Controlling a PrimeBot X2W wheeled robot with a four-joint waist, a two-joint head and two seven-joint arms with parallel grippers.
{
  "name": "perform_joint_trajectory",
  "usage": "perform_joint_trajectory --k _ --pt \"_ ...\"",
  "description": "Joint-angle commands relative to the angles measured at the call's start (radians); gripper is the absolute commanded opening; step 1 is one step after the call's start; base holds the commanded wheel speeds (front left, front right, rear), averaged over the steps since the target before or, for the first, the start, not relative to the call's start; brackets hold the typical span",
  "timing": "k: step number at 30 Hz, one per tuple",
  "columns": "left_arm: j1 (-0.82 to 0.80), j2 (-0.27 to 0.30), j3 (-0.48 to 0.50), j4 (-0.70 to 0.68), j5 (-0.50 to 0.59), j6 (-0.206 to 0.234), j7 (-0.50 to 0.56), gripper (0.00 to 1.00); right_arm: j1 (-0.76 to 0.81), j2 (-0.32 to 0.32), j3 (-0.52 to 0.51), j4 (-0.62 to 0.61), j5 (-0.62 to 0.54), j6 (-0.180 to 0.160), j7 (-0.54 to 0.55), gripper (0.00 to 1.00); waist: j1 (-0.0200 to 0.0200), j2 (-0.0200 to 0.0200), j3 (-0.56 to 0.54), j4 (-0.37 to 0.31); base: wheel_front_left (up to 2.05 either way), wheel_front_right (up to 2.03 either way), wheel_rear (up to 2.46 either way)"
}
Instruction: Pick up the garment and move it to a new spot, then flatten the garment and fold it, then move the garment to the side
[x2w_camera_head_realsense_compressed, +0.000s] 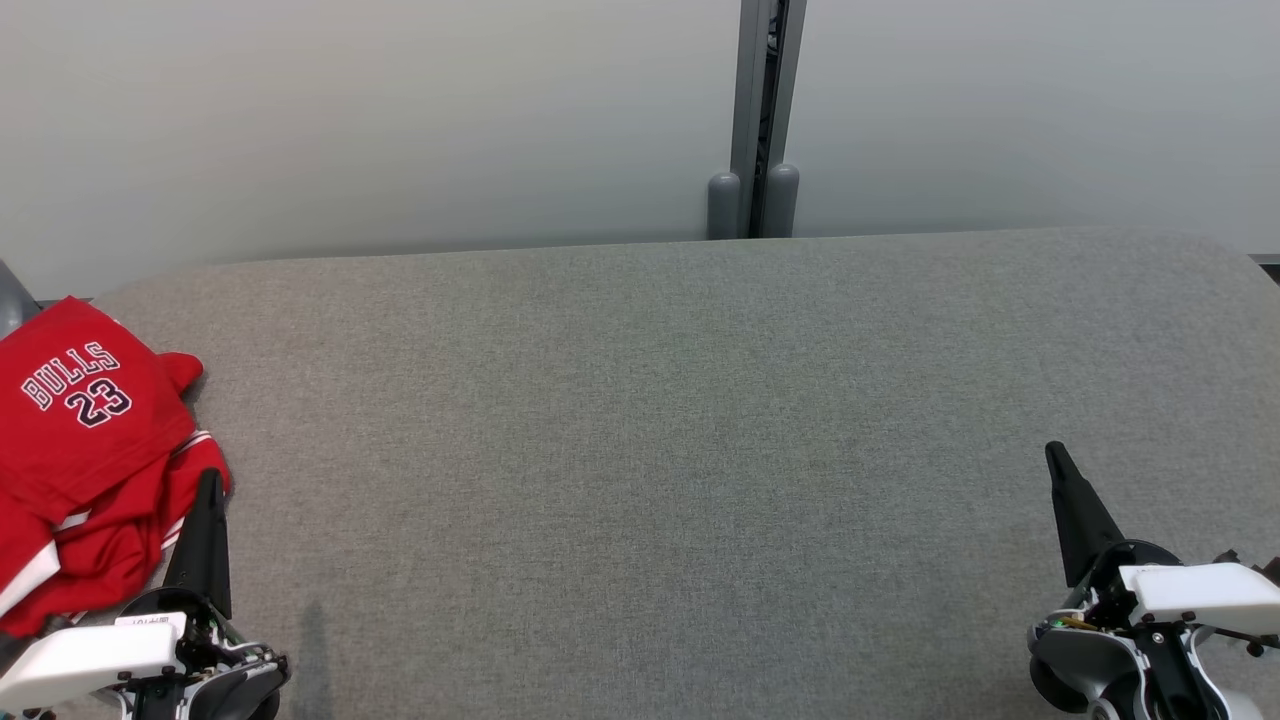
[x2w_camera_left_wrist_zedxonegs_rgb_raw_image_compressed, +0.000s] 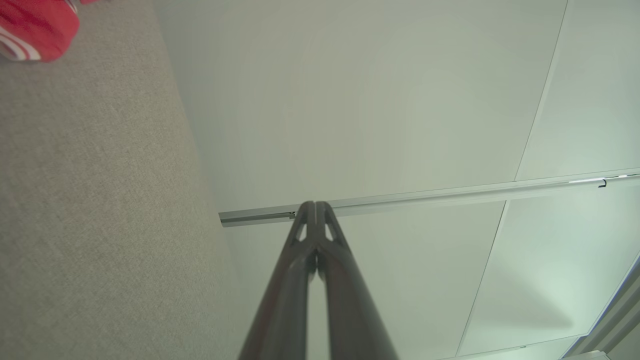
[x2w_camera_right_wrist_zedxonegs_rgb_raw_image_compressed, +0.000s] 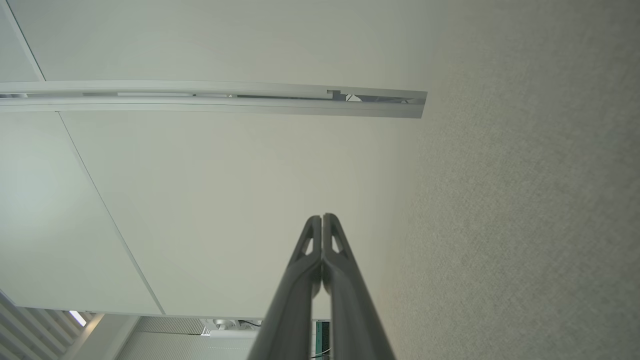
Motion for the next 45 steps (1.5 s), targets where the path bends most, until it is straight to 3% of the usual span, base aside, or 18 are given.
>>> perform_joint_trajectory --k 1,5,6,20,28,45 --pt "-0.014 0.002 0.002 0.001 0.002 -0.003 0.001 0.0 -0.01 -0.01 0.002 0.002 0.003 0.0 0.002 0.0 0.0 0.0 0.0 0.0 0.0 0.0 0.0" --pt "-0.014 0.002 0.002 0.001 0.002 -0.003 0.001 0.0 -0.01 -0.01 0.002 0.002 0.003 0.0 0.002 0.0 0.0 0.0 0.0 0.0 0.0 0.0 0.0" --pt "0.001 0.0 0.0 0.002 0.0 0.0 0.0 1.0 0.002 0.001 0.0 0.002 0.0 0.0 0.0 1.0 0.0 0.0 0.0 0.0 0.0 0.0 0.0" --pt "-0.024 -0.004 -0.046 0.005 0.003 0.0 -0.053 1.0 0.0 -0.008 0.001 -0.008 -0.027 0.0 -0.041 1.0 0.0001 0.0 0.001 -0.001 0.0 0.0 0.0" --pt "-0.049 0.012 -0.091 -0.025 0.072 0.0 -0.104 1.0 -0.013 -0.034 0.01 -0.027 -0.118 0.0 -0.08 1.0 0.0001 0.0 0.002 -0.002 0.0 0.0 0.0" --pt "-0.071 0.024 -0.137 -0.096 0.505 0.0 -0.181 1.0 -0.012 -0.066 0.023 -0.107 -0.568 0.0 -0.139 1.0 0.0001 0.0 -0.003 -0.003 0.0 0.0 0.0"
